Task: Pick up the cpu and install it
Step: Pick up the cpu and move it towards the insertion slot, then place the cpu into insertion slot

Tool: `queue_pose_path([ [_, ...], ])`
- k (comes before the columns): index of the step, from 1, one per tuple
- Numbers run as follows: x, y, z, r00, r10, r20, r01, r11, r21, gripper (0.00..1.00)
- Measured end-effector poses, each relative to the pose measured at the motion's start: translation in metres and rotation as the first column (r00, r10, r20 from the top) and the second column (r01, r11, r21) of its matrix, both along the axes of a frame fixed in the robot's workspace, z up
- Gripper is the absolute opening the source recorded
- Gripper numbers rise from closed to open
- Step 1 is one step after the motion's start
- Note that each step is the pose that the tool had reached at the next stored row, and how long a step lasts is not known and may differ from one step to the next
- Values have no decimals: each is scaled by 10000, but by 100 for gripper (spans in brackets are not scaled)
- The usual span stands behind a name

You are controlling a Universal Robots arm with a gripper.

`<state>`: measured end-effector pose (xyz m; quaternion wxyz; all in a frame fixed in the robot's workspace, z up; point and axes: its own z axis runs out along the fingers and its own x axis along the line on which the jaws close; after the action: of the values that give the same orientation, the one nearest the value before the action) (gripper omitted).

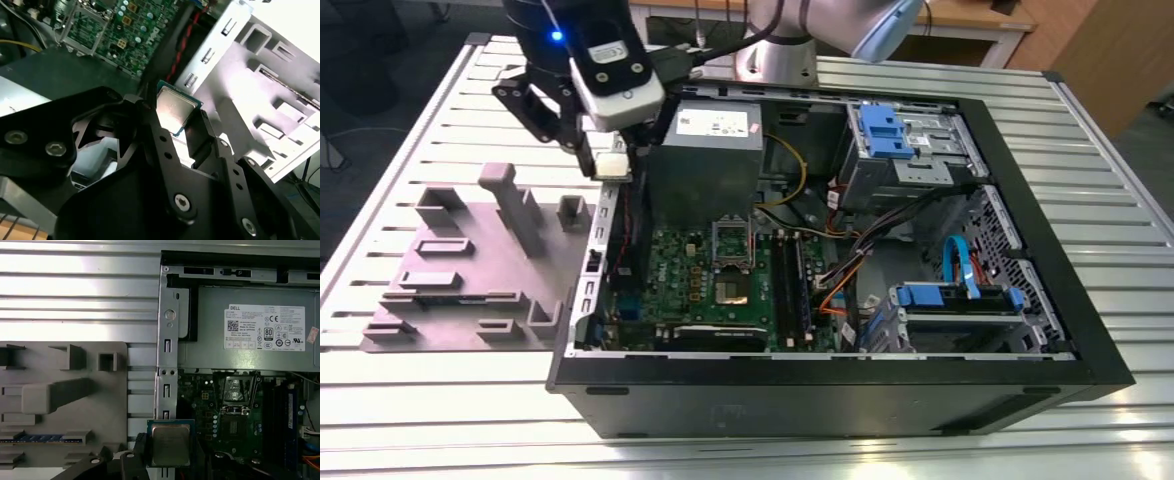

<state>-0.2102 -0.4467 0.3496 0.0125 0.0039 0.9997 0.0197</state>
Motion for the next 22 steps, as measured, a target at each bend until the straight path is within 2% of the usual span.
queue_pose_path([
  [6, 206, 0, -3, 10000, 0, -1, 0, 10000, 0, 47],
  [22, 931, 0, -17, 10000, 1, -51, -1, 10000, 0, 47],
])
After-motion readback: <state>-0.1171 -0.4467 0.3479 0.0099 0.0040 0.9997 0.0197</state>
